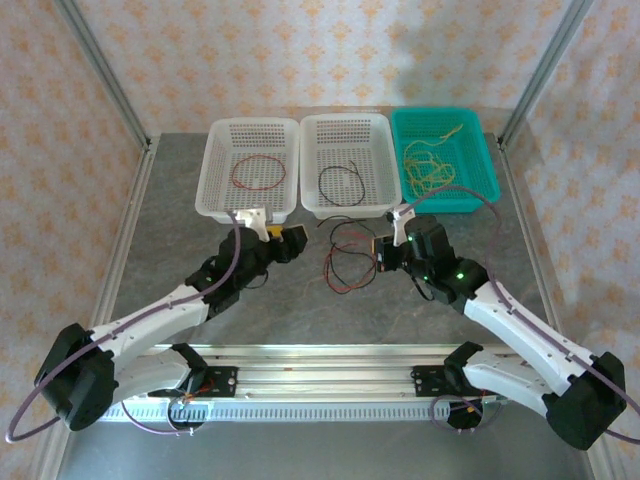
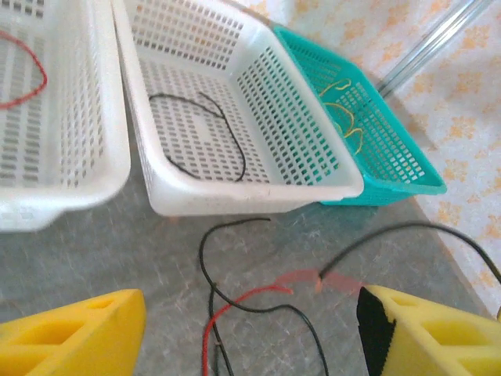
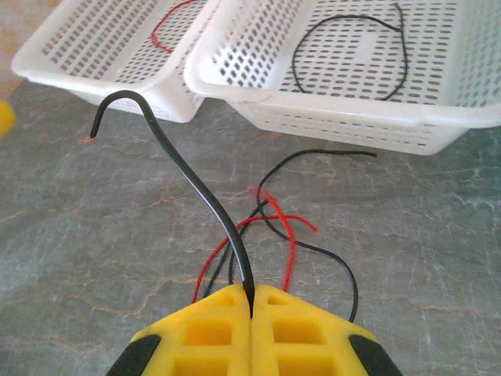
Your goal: Untangle the cables
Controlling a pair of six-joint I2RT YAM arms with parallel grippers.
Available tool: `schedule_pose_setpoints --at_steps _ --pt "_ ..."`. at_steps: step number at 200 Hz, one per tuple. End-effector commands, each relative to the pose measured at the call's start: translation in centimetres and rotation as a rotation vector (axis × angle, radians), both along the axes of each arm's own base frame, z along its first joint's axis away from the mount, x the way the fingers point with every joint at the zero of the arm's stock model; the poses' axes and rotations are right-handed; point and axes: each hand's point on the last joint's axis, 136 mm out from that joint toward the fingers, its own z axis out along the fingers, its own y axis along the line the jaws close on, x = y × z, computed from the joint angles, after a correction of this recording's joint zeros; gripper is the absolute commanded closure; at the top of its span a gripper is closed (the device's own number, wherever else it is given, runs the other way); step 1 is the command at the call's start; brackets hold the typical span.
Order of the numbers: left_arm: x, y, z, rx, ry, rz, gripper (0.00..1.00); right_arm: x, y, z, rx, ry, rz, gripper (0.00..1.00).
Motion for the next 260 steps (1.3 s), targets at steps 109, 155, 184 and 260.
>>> schedule_pose_setpoints --at_steps 109,155,184,260 --pt "-0.4 -3.9 3.2 0.103 -0.009 -0.441 0.34 -2.2 3.2 1.5 -0.058 -0.035 0.287 1.0" --pt "-1.4 -5.9 1.6 0.055 0.016 -0.565 0.36 -2.2 3.0 1.3 -0.069 -0.036 0.278 1.0" --pt "-2.4 -7.4 0.9 0.057 0.029 -0.641 0.33 -2.1 3.1 1.4 -0.069 -0.037 0.278 1.0" --pt "-1.7 -8.1 -1.6 0.134 0.088 -0.629 0.55 -2.1 2.8 1.9 -0.07 -0.05 0.258 1.0"
